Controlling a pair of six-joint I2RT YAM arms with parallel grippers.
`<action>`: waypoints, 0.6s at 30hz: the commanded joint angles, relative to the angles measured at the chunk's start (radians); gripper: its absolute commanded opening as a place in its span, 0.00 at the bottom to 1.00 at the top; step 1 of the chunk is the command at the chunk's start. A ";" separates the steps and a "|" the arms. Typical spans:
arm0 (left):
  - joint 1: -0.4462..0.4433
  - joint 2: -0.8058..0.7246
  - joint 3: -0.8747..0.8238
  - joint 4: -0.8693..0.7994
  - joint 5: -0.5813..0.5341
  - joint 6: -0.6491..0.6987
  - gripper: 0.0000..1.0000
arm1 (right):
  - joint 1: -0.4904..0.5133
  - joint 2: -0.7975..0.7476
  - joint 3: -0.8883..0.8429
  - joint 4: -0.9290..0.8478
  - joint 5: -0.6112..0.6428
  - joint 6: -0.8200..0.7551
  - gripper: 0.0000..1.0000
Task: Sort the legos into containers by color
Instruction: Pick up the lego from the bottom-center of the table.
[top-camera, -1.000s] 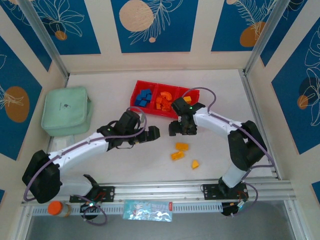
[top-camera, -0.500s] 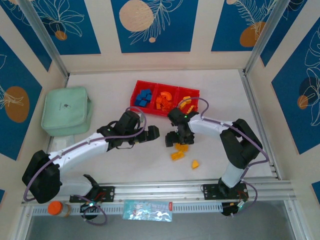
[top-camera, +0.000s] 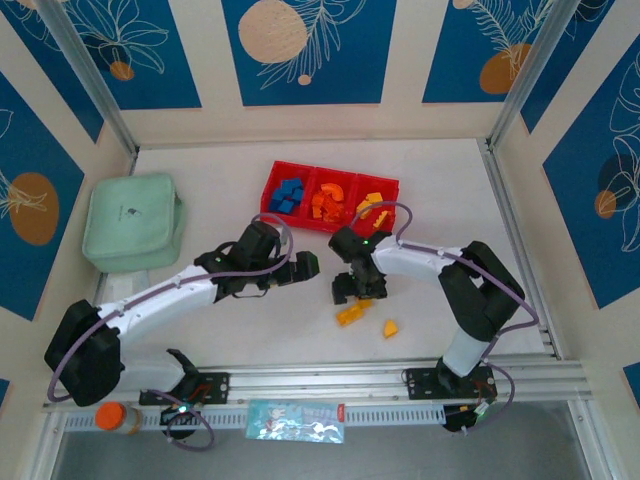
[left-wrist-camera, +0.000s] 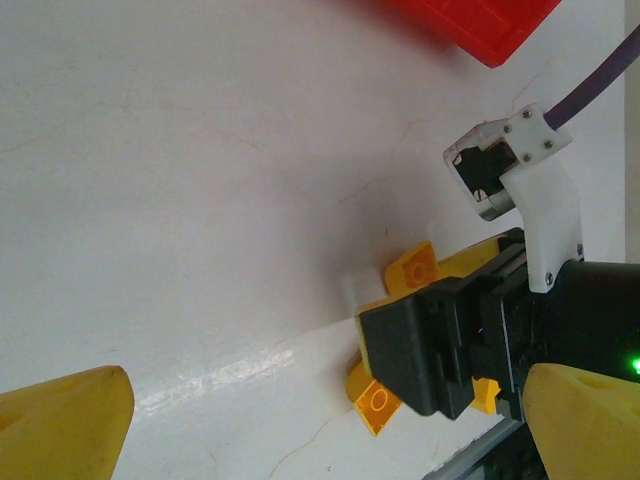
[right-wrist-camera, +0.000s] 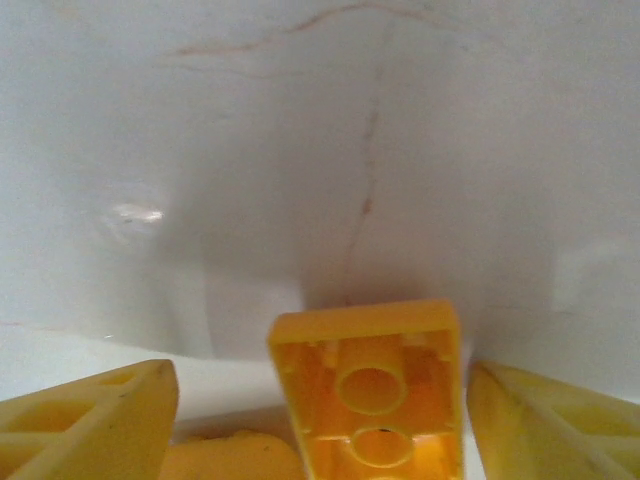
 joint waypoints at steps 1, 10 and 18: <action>-0.011 0.011 0.027 -0.002 -0.003 0.011 0.99 | -0.018 0.012 0.026 -0.051 0.039 0.042 0.71; -0.010 0.008 0.018 -0.001 -0.010 0.011 0.99 | -0.066 -0.007 0.004 -0.027 0.016 0.042 0.53; -0.009 0.001 0.020 -0.009 -0.014 0.016 0.99 | -0.075 -0.009 0.038 -0.051 0.015 0.034 0.39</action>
